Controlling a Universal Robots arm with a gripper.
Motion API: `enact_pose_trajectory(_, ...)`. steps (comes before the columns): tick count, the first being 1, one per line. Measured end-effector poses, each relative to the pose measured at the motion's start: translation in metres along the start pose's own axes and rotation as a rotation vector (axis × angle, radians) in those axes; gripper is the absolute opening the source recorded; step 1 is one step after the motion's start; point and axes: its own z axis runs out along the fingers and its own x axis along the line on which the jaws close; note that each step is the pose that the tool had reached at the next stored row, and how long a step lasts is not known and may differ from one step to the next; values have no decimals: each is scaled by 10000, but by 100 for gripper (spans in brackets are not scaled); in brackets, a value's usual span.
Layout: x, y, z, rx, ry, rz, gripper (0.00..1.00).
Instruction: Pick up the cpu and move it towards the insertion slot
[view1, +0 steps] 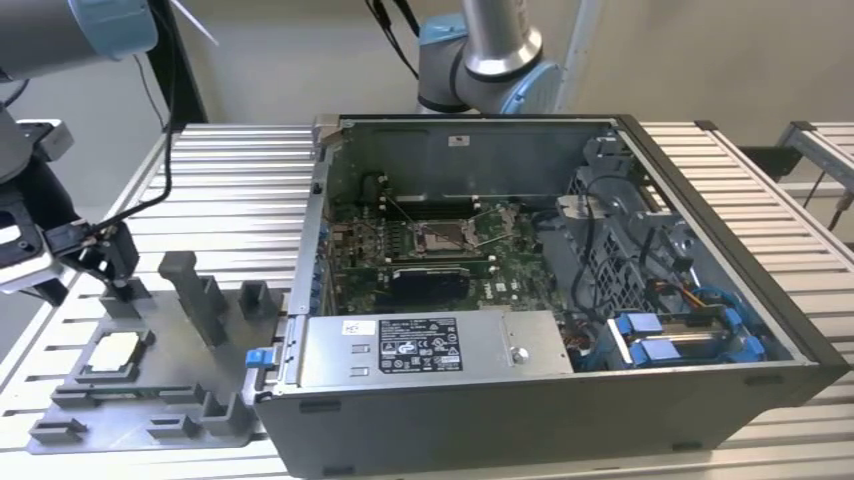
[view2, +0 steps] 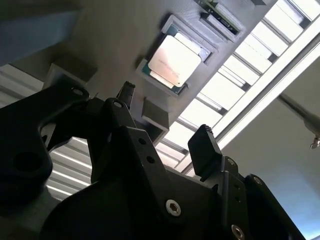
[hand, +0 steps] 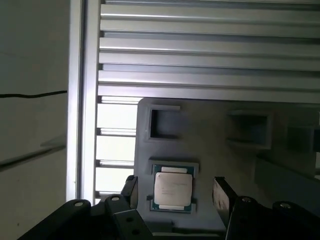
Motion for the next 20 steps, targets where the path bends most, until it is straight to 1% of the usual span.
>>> enact_pose_trajectory(3, 0, -10, 15, -1, -1, 1, 100)
enact_pose_trajectory(8, 1, -63, 43, 0, 0, 0, 100)
enact_pose_trajectory(20, 0, -150, 196, 1, 0, 17, 100)
